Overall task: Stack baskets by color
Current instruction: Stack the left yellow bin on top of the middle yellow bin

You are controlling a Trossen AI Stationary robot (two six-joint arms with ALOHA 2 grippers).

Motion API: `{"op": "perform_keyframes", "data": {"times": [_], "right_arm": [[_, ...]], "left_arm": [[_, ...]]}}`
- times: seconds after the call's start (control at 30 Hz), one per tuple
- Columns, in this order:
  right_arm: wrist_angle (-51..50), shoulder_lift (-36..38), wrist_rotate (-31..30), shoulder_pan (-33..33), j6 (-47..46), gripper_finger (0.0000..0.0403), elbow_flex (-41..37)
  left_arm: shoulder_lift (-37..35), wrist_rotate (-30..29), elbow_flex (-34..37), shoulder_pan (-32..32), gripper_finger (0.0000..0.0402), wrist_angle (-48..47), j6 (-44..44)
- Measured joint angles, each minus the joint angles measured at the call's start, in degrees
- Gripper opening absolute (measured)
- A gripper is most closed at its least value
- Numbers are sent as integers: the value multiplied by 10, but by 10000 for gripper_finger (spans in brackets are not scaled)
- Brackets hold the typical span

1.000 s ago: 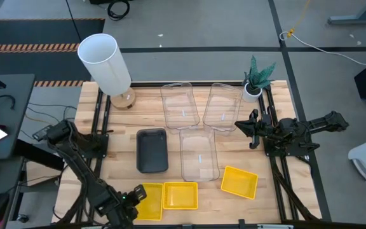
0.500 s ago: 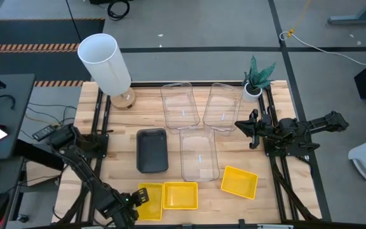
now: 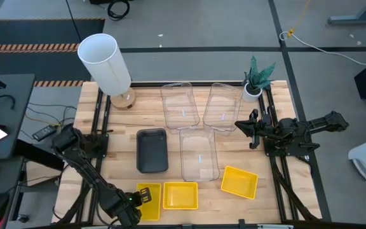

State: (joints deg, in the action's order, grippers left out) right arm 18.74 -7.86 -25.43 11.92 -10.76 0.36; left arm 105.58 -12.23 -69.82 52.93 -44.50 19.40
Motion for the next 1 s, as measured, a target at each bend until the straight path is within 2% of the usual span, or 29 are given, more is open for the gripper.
{"op": "perform_keyframes", "data": {"times": [0.33, 0.47, 0.67, 0.9, 1.0], "right_arm": [[0, 0, 0, 0, 0, 30, 0], [0, 0, 0, 0, 0, 30, 0], [0, 0, 0, 0, 0, 30, 0], [0, 0, 0, 0, 0, 30, 0], [0, 0, 0, 0, 0, 30, 0]], "left_arm": [[4, 12, 0, 10, 8, 2, -29], [-5, 46, -4, 6, 8, 4, -110], [-5, 70, -56, 5, 5, 5, -257], [-6, 56, -116, 5, 5, 6, -441], [-6, 30, -141, 5, 5, 9, -505]]}}
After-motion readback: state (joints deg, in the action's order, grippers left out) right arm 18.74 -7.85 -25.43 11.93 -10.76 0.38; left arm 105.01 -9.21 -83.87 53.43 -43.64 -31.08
